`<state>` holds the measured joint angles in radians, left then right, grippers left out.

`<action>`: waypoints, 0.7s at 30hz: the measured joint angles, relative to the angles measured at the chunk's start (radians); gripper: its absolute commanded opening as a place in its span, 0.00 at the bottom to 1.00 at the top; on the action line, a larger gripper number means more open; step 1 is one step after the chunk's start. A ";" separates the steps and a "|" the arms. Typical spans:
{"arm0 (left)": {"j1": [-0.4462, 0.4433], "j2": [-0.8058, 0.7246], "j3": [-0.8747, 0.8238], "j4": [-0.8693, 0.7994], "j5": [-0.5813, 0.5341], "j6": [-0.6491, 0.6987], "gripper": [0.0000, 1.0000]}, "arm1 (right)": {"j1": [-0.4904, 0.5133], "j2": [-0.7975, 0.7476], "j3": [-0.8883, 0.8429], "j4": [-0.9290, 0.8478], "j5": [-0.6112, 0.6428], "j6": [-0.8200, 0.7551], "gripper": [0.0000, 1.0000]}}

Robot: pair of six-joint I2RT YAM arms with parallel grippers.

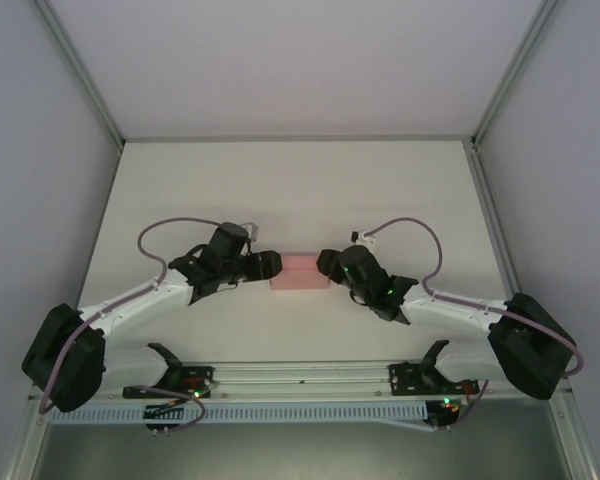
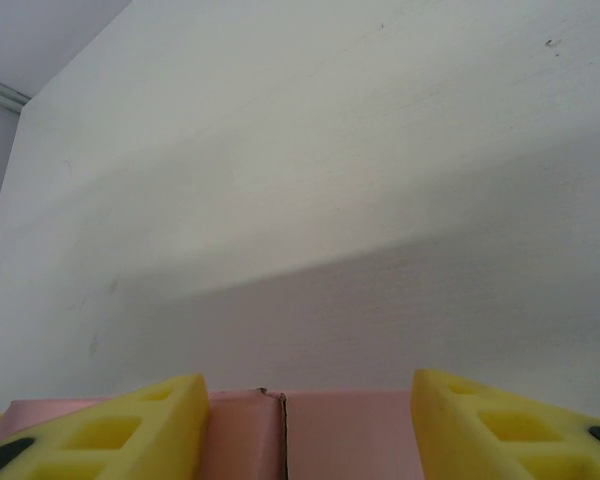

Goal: Assemble paper box

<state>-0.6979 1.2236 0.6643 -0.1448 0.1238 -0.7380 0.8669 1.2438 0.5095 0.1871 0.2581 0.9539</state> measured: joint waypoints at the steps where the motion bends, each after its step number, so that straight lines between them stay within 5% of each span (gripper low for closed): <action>1: 0.004 -0.007 -0.016 0.021 0.009 -0.001 0.67 | 0.000 0.000 -0.002 0.002 0.000 0.000 0.54; 10: 0.087 -0.054 -0.180 0.248 0.153 -0.040 0.65 | 0.005 0.008 -0.028 0.072 -0.024 -0.014 0.49; 17: 0.123 -0.091 -0.283 0.395 0.237 -0.074 0.54 | 0.002 0.031 -0.108 0.267 -0.072 -0.095 0.42; 21: 0.153 -0.114 -0.368 0.527 0.298 -0.103 0.29 | -0.005 0.040 -0.153 0.372 -0.129 -0.145 0.42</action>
<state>-0.5449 1.1095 0.2962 0.3820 0.4221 -0.8413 0.8616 1.2839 0.3569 0.5591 0.1295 0.8089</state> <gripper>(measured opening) 0.391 0.423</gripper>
